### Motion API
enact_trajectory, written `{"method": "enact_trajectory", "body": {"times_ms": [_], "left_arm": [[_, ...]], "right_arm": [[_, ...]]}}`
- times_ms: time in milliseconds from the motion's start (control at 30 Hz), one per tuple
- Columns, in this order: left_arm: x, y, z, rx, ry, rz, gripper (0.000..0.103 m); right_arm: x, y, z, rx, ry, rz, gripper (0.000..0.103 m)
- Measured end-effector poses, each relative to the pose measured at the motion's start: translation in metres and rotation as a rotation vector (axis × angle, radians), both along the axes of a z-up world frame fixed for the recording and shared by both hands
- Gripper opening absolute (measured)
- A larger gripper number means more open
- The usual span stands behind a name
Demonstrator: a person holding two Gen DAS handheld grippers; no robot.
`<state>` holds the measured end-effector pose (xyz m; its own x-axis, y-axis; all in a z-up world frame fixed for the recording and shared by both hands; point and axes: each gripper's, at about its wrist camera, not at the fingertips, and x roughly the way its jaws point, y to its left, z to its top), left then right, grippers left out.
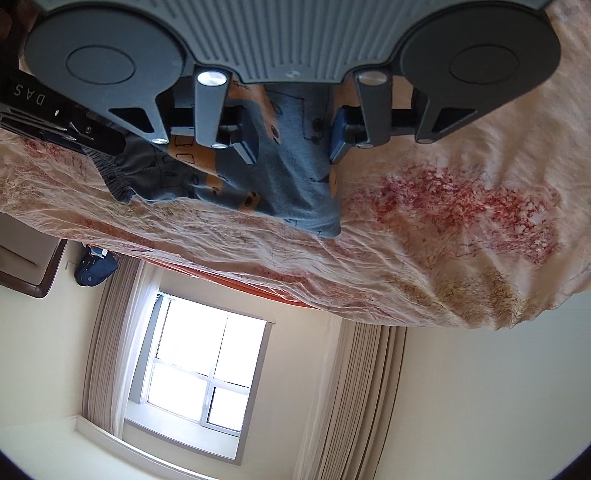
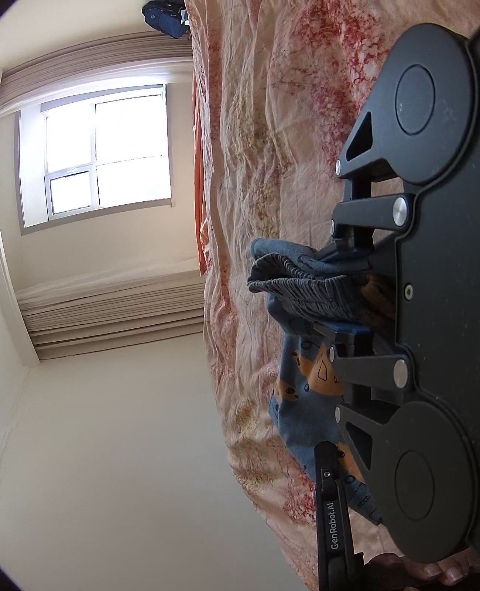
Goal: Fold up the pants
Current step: 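Open both grippers and withdraw them from the folded pants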
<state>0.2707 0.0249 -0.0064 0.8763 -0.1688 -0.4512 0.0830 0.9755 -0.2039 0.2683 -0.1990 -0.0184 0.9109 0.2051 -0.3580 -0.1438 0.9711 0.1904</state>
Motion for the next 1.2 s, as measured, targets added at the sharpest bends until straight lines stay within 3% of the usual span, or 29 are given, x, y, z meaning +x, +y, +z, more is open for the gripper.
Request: {"method": "enact_trajectory", "body": {"times_ms": [33,67,233,367,767,1200], "left_arm": [[-0.004,0.001,0.001,-0.005,-0.006,0.003,0.069],[-0.009,0.002,0.004,-0.007,-0.018,0.009,0.072],[-0.043,0.004,0.021,-0.003,-0.069,0.028,0.099],[-0.076,0.007,0.035,0.01,-0.101,0.036,0.102],[-0.163,0.012,0.043,0.016,-0.11,0.059,0.102],[-0.216,0.017,0.011,0.069,-0.105,0.118,0.103]], "right_arm": [[-0.003,-0.001,0.001,-0.003,0.002,-0.006,0.055],[-0.006,-0.001,0.001,-0.006,0.001,-0.013,0.065],[-0.03,-0.004,0.009,-0.015,-0.015,-0.017,0.088],[-0.061,-0.005,0.023,-0.012,-0.051,-0.021,0.102],[-0.147,0.002,0.047,0.003,-0.095,-0.026,0.102],[-0.222,0.022,0.028,-0.106,-0.175,-0.115,0.102]]}}
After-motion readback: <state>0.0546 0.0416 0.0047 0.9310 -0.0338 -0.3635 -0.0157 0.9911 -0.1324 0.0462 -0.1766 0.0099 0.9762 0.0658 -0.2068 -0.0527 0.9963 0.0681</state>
